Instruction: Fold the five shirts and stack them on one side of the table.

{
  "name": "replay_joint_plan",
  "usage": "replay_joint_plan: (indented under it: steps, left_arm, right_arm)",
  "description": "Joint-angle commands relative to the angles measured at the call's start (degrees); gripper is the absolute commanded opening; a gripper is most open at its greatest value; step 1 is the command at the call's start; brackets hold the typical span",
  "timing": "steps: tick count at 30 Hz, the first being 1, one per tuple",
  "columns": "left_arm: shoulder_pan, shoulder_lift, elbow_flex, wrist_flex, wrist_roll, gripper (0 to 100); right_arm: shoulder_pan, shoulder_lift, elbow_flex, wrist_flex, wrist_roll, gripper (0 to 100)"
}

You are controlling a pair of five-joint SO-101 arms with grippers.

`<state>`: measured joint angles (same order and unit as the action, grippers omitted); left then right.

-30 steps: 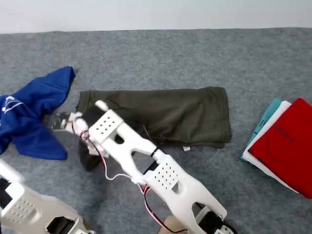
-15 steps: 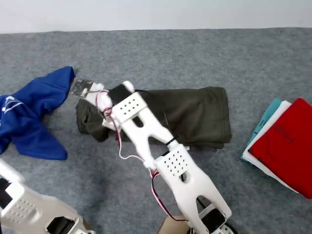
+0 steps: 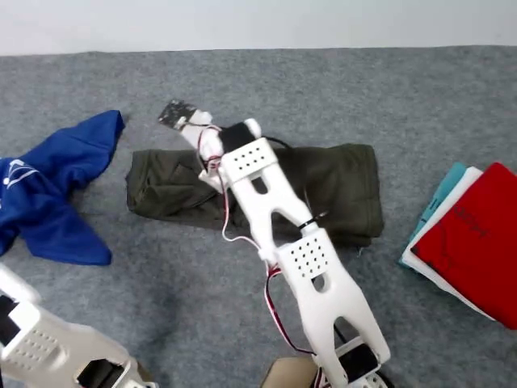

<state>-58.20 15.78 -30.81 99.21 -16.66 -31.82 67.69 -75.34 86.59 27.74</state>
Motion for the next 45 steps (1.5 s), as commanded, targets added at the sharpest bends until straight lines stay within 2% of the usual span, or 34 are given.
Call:
replay_joint_plan:
  steps: [1, 9, 14, 24, 29, 36, 45]
  left_arm:
    - [0.44, -2.99, -0.22, 0.35, -0.53, 12]
    - [2.37, -2.99, -0.13, 0.35, -0.44, 12]
    - [4.13, -3.16, -0.13, 0.35, -0.26, 12]
    - [4.31, -2.99, -0.13, 0.35, -0.18, 12]
    - [4.31, -2.99, -0.13, 0.35, -0.18, 12]
    - [4.31, -2.99, -0.13, 0.26, -0.35, 12]
    - [4.31, -2.99, -0.13, -0.53, -0.35, 12]
  right_arm:
    - [1.80, -1.36, -3.43, -0.13, -0.26, 16.3]
    - [-6.64, -8.84, -3.34, 9.10, -0.44, 14.7]
    - [-13.85, -9.80, -3.34, 14.11, -0.35, 0.6]
    - [-18.77, -9.80, -2.99, 12.88, -0.53, 2.0]
    - [-21.41, -10.33, -3.16, 16.13, -0.53, 3.5]
    - [-20.97, -7.52, -2.90, 16.13, -6.51, 22.8]
    - [-17.89, 2.51, -3.34, 12.09, -4.57, 22.7]
